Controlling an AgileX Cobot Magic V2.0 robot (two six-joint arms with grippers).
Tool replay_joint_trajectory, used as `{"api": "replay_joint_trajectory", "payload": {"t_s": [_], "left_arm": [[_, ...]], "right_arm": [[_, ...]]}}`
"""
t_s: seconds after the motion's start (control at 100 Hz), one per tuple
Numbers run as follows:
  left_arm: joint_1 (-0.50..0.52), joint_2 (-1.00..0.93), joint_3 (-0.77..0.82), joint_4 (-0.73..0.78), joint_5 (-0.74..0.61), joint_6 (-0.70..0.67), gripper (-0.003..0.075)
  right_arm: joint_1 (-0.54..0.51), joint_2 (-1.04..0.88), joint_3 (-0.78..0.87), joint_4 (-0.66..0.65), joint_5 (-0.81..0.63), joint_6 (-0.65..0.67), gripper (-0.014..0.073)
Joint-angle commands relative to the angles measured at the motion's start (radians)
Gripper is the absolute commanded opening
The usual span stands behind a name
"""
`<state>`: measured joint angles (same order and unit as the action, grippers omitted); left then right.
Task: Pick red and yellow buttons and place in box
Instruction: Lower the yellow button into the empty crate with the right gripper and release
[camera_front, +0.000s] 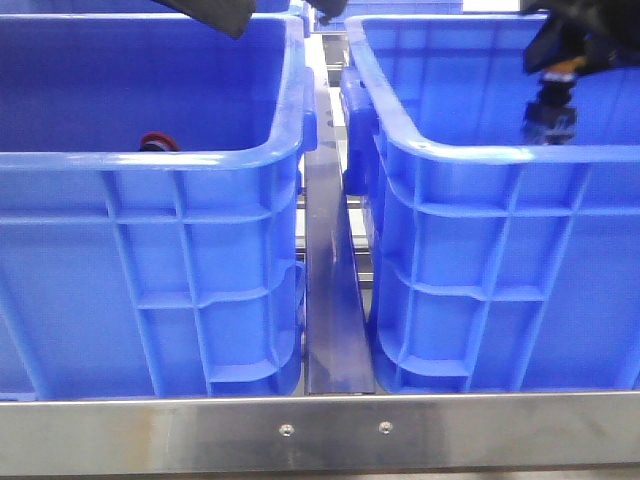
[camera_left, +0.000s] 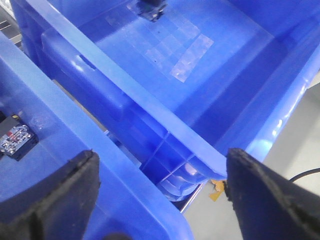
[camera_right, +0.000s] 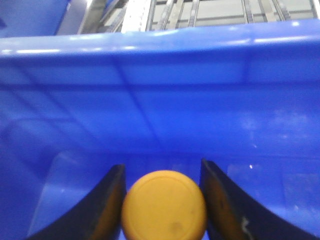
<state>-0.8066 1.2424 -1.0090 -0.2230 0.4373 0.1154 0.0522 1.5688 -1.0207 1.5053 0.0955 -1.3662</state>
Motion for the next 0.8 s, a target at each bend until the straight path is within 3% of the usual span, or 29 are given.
{"api": "replay_joint_trajectory", "payload": {"t_s": [0.0, 0.32, 0.79], "left_arm": [[-0.009, -0.029, -0.027, -0.015, -0.067, 0.002, 0.0491], [-0.009, -0.029, -0.027, -0.015, -0.068, 0.002, 0.0491], [-0.009, -0.029, -0.027, -0.015, -0.085, 0.002, 0.0491]], "right_arm": [[-0.004, 0.013, -0.076, 0.014, -0.011, -0.019, 0.0266], [-0.004, 0.164, -0.202, 0.014, -0.021, -0.019, 0.0266], [-0.004, 0.191, -0.205, 0.015, -0.022, -0.019, 0.0269]]}}
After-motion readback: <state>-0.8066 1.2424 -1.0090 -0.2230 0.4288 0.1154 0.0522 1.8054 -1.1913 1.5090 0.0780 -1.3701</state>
